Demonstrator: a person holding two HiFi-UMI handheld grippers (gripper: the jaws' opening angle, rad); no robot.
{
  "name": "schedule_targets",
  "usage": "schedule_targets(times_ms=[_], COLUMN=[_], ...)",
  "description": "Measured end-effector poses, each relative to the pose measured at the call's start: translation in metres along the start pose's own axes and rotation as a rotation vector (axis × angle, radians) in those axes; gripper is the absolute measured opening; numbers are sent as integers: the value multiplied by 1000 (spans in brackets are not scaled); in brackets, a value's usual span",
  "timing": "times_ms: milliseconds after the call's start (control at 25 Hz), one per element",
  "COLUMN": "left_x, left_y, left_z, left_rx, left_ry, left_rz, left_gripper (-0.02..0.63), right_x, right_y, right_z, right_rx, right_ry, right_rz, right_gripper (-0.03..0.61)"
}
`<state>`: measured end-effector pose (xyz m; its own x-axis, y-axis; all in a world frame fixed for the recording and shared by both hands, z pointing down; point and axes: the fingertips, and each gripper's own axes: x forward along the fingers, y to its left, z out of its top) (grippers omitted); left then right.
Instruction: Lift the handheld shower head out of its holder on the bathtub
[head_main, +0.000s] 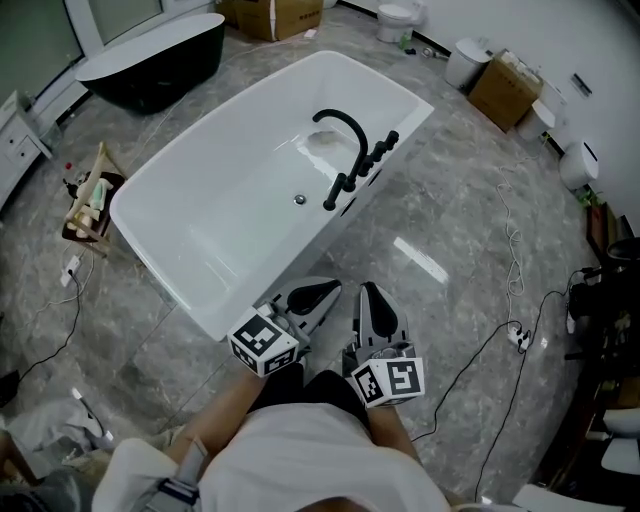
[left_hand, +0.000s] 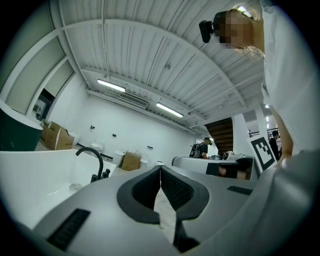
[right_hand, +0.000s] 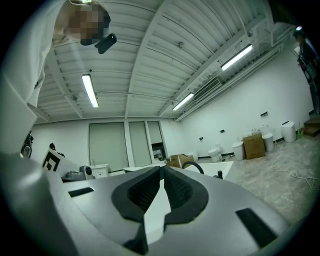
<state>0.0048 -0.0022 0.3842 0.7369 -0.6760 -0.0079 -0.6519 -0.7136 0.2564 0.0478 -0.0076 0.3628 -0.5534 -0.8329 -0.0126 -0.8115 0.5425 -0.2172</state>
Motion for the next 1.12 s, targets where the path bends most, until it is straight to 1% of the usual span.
schedule_targets(times_ms=[280, 440, 680, 840, 1120], left_x=[3, 5, 24, 44, 84], left_y=[8, 18, 44, 71, 107], left_z=[-3, 1, 9, 13, 12], left_rx=[-8, -7, -15, -22, -37], left_ry=[11, 7, -2, -13, -11], left_rz=[17, 33, 66, 91, 120], left_gripper=[11, 11, 11, 11, 11], right_x=[5, 20, 57, 86, 128], right_y=[-11, -17, -27, -38, -73], right_z=[1, 4, 7, 6, 0], right_rx=[-2, -6, -10, -16, -12], right_ry=[-8, -12, 3, 16, 52], right_rz=[-4, -3, 48, 78, 107], right_gripper=[21, 21, 21, 21, 21])
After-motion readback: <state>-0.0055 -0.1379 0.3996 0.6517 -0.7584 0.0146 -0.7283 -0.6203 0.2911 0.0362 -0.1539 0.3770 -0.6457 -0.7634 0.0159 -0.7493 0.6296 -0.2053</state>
